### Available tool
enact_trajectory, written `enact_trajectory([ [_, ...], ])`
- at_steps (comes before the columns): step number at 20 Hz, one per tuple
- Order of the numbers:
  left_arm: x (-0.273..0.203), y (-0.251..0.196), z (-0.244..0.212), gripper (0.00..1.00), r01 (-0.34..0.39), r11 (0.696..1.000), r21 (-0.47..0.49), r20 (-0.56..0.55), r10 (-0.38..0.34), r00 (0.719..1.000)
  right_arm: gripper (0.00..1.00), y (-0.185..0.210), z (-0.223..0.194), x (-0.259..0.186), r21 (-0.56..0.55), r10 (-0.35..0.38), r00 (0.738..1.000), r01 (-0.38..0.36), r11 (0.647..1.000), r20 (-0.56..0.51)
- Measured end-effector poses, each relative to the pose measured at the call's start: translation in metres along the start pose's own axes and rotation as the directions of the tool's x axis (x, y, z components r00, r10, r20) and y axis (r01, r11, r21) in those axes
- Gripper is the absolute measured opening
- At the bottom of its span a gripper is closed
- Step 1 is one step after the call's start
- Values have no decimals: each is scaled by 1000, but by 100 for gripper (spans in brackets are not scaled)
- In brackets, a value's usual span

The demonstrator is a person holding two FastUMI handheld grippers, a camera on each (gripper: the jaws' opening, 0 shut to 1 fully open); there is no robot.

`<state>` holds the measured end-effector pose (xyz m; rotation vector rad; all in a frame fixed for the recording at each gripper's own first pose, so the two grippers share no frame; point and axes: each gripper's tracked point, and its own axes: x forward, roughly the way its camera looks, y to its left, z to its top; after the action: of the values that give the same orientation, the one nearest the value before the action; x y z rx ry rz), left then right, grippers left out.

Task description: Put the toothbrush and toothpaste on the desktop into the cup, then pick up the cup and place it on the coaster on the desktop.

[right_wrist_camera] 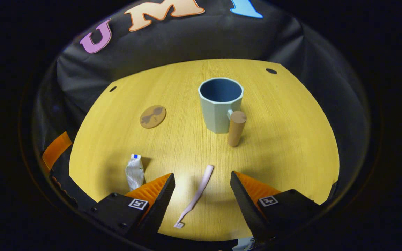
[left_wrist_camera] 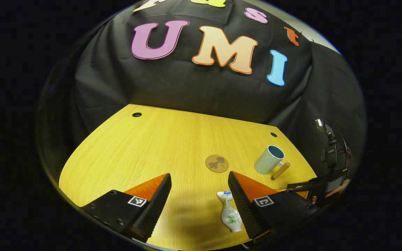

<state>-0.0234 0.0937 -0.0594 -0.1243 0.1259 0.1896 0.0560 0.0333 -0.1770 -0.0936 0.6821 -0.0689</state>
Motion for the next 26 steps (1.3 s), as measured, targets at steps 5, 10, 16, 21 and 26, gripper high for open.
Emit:
enact_trajectory([
  [5,4,9,-6,95,-17,1000,-17,-29,17,999,97,1,-6,22,29,-36,995,39,999,-97],
  [10,8,14,-9,95,-26,1000,-12,-59,25,998,80,-3,-14,36,101,-60,982,79,992,-177],
  [16,16,16,-9,95,-21,1000,4,-82,21,996,45,-5,-23,44,138,-77,971,110,984,-225],
  [21,19,13,-10,95,-8,1000,16,-97,9,995,28,-8,-25,44,106,-109,967,136,985,-228],
  [26,22,9,-14,95,7,1000,10,-120,-6,993,10,-10,-26,44,75,-103,966,124,989,-239],
])
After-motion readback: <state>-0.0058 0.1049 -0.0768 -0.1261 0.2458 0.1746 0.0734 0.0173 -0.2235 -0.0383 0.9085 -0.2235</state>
